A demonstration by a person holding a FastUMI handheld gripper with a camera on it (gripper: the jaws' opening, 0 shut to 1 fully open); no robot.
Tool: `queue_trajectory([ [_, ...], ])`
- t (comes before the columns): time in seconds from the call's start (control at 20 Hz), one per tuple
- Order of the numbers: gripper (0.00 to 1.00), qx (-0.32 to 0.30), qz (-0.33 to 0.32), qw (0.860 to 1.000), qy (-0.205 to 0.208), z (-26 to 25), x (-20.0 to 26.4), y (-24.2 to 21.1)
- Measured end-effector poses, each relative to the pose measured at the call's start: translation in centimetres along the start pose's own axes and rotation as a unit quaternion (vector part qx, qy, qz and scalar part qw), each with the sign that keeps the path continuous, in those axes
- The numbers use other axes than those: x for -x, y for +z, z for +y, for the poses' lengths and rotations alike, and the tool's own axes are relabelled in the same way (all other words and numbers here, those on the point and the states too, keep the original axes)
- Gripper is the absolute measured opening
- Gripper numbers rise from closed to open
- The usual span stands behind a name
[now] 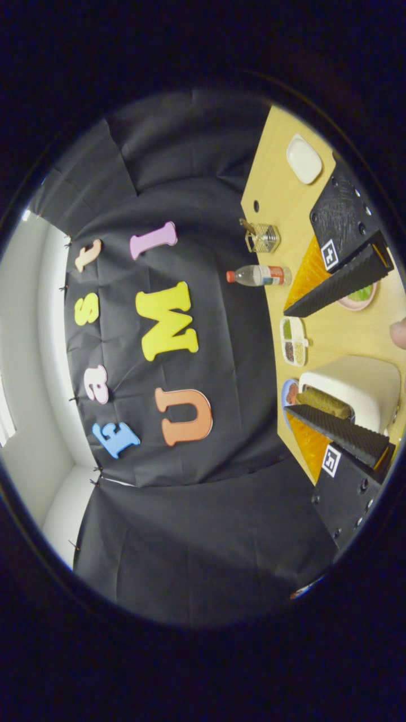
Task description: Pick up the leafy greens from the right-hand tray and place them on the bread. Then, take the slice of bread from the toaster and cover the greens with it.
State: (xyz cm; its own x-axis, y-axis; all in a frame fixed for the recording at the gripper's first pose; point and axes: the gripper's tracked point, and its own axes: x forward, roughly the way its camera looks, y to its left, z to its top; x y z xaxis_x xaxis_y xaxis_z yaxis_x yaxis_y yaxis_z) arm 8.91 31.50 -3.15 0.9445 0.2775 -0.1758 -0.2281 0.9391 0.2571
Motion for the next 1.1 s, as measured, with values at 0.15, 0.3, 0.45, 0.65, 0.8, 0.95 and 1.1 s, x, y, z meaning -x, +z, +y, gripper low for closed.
queue_trajectory([
  [0.15, 0.96, 0.002, 0.033, 0.999, 0.005, 2.2, -1.7, -2.3],
  [0.3, 0.94, 0.003, 0.055, 0.998, 0.002, 3.4, -3.0, -3.7],
  [0.45, 0.82, 0.002, 0.083, 0.996, 0.006, 4.3, -4.0, -5.1],
  [0.65, 0.53, 0.006, 0.107, 0.994, 0.004, 4.7, -4.9, -6.2],
  [0.8, 0.26, 0.001, 0.11, 0.994, -0.002, 4.5, -5.2, -6.2],
  [0.95, 0.08, -0.013, 0.107, 0.994, 0.018, 4.9, -5.0, -5.7],
  [1.1, 0.08, -0.031, 0.082, 0.996, 0.031, 5.0, -4.5, -3.5],
])
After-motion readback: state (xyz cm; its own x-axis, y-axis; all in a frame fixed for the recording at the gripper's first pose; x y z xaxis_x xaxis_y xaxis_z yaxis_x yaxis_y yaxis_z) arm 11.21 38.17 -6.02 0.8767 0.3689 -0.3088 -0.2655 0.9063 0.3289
